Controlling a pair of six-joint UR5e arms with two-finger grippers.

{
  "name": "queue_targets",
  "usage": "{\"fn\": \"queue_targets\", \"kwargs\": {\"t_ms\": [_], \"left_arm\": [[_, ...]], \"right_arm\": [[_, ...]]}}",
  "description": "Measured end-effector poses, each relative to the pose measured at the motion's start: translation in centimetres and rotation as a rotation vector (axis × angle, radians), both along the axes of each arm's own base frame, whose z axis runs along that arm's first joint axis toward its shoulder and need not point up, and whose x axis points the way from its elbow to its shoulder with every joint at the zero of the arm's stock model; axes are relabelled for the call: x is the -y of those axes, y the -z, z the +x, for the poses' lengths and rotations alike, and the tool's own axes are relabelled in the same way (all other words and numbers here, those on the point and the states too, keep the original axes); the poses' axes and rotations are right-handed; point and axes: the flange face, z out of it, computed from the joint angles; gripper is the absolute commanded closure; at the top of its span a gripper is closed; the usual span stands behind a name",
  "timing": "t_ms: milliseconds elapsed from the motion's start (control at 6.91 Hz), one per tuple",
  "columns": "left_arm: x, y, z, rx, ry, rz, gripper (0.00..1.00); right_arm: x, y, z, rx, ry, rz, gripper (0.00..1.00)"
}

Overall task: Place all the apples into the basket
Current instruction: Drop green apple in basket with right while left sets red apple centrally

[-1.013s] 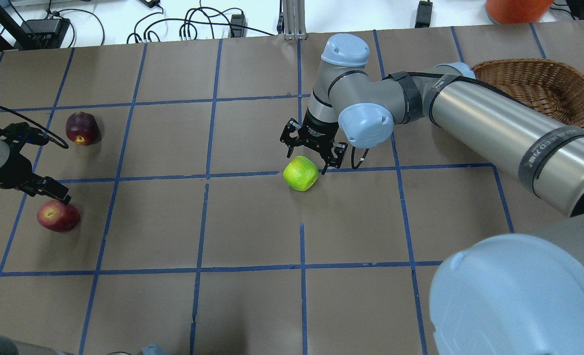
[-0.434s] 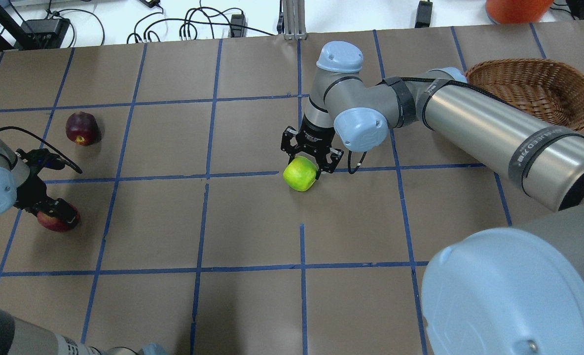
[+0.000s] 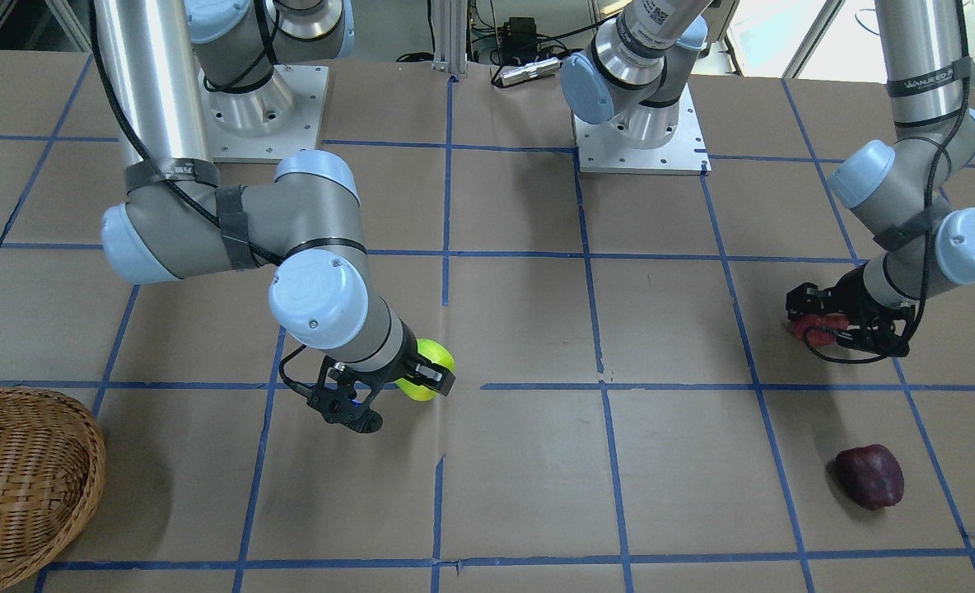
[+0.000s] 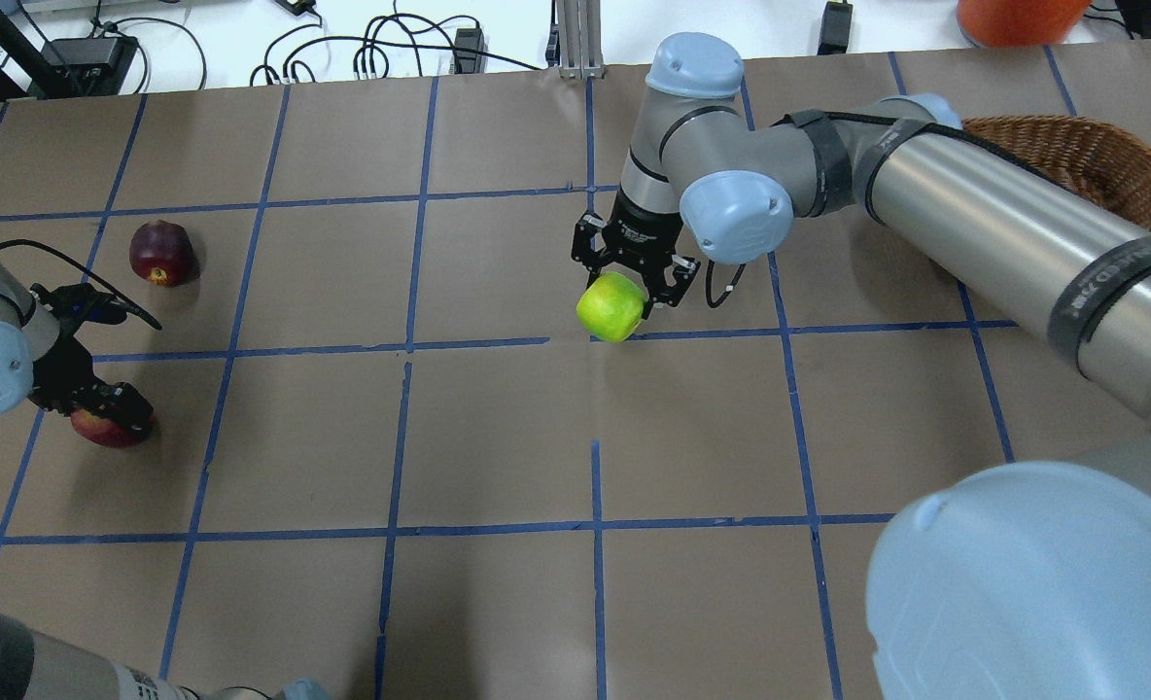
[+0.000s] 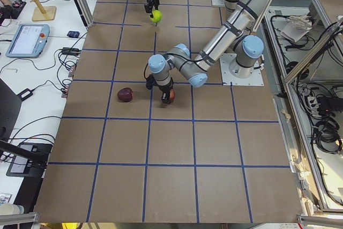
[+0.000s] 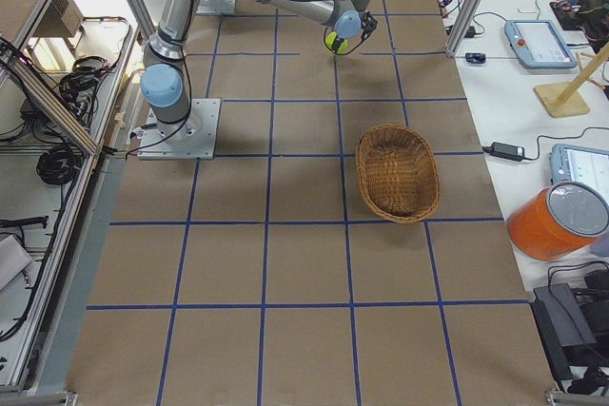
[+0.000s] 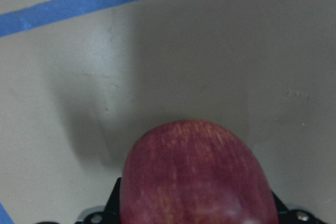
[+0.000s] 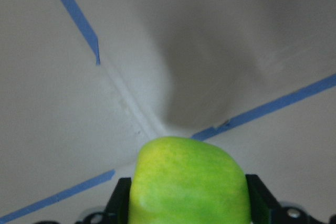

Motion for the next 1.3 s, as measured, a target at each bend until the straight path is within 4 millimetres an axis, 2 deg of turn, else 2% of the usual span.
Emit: {"fn": "queue_targets", "kwargs": {"t_ms": [145,289,434,579,724,868,1013,1158,1303], "left_arm": [[1.9,-1.6,-2.2,0.005,-0.018,-0.018,0.62],[4.5,-3.6,-6.3,0.01,-0.048,-0.036,0.61],[6.9,-5.4,-12.1,0.009,-0.104,-0.064,0.6],[8.4,-6.3,-18.8,-0.009,-0.179,-0.089,0.6],[9.0,-6.6,-25.7,-0.025,-0.272,-0.107,0.59],[9.2,-6.8,-32.1,-0.04,-0.37,-0.119,0.59],[8.9,-6.6,-38.3,-0.066,-0.473,-0.121,0.59],[8.4,-5.5,-44.2,-0.089,-0.586,-0.129,0.43],[7.8,-3.4,-48.7,-0.102,-0.685,-0.139,0.31]], "right_arm": [[2.1,-2.9,-4.2,-0.027,0.004,-0.009,1.0],[4.5,-5.3,-10.3,-0.06,-0.022,-0.021,1.0],[6.2,-6.8,-16.9,-0.109,-0.066,-0.043,1.0],[7.1,-7.6,-23.4,-0.169,-0.126,-0.06,1.0],[7.7,-8.0,-29.7,-0.241,-0.212,-0.081,1.0],[8.2,-7.4,-35.7,-0.304,-0.295,-0.099,1.0],[8.6,-6.0,-40.8,-0.344,-0.348,-0.108,1.0],[9.0,-4.1,-45.0,-0.376,-0.402,-0.124,1.0],[9.2,-2.4,-48.2,-0.395,-0.442,-0.135,0.72]]}}
